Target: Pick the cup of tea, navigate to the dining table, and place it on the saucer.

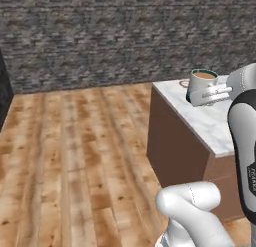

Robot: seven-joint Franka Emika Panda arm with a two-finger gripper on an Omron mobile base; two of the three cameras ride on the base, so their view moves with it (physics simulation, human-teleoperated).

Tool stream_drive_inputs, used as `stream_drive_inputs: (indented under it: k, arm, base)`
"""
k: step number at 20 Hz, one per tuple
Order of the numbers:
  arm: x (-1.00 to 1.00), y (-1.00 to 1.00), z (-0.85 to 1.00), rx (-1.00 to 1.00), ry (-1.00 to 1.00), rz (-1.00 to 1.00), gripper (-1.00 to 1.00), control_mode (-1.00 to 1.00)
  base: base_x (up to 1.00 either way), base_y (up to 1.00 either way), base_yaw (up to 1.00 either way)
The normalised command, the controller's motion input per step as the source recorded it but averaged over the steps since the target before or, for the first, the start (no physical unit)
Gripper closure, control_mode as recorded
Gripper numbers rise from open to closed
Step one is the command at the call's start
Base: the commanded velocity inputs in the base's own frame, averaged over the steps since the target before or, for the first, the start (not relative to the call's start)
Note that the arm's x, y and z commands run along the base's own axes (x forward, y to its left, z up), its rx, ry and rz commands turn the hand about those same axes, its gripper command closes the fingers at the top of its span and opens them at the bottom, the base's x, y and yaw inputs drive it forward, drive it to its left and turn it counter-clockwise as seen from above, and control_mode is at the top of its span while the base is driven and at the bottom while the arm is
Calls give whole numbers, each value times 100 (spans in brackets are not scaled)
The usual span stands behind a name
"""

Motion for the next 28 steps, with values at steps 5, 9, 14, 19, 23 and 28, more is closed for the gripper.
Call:
stream_drive_inputs:
  k: [5,9,14,19,23,28]
  arm:
    - [0,0,0,0,0,0,100,100]
    - [0,0,0,0,0,0,100,100]
    - [0,0,0,0,0,0,100,100]
    - [0,0,0,0,0,0,100,100]
    - [0,0,0,0,0,0,100,100]
    - [0,0,0,0,0,0,100,100]
  base:
    - [100,100,-54]
    - [96,93,-62]
    - [98,89,-63]
    - [99,87,-64]
    - [95,84,-67]
    - [80,77,-71]
